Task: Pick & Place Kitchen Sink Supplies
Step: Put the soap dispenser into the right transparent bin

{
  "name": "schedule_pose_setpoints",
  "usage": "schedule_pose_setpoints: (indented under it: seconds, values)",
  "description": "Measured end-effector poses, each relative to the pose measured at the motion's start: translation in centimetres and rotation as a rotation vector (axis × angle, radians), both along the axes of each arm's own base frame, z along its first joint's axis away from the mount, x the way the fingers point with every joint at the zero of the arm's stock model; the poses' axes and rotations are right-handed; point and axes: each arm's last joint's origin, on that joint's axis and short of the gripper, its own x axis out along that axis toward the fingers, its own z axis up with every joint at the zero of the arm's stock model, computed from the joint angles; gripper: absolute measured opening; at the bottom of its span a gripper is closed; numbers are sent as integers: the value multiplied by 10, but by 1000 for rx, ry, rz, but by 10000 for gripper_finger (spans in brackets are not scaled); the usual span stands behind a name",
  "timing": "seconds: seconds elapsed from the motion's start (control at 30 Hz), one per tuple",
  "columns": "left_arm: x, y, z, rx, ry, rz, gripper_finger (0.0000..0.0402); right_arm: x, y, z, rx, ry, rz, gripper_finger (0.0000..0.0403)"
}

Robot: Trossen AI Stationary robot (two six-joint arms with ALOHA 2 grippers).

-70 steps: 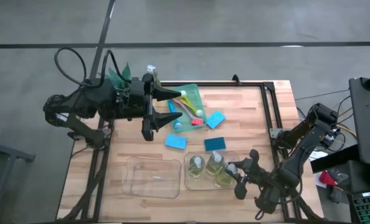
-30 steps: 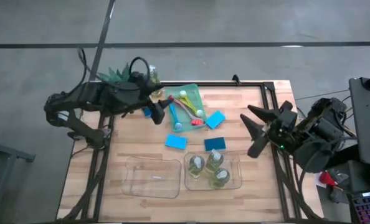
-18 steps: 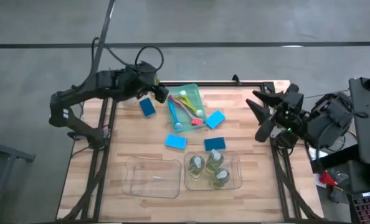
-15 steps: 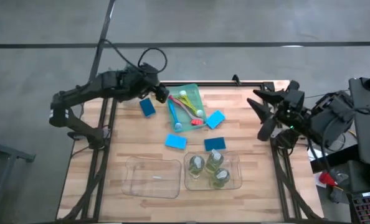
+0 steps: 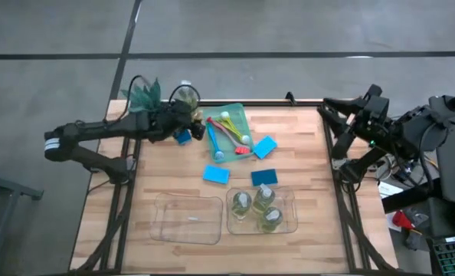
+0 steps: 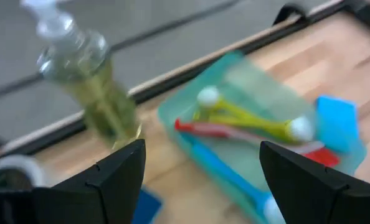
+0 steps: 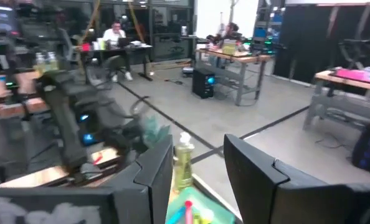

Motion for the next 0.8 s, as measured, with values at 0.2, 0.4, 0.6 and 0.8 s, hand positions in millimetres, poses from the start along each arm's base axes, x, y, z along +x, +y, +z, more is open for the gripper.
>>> schedule_pose_setpoints:
  seconds: [0.2, 0.4, 0.6, 0.8]
  values:
    - [-15, 1, -20, 264, -149, -23, 305, 1, -12, 3, -12, -3, -72, 130]
    - [-34, 12, -40, 401, -88, 62, 305, 6, -22, 6, -14, -18, -141, 122]
    - [-45, 29, -48, 370, -133, 147, 305, 10, -32, 7, -6, -31, -211, 114]
    - [-52, 58, -46, 362, -176, 103, 305, 14, -35, 6, -7, -28, -240, 105]
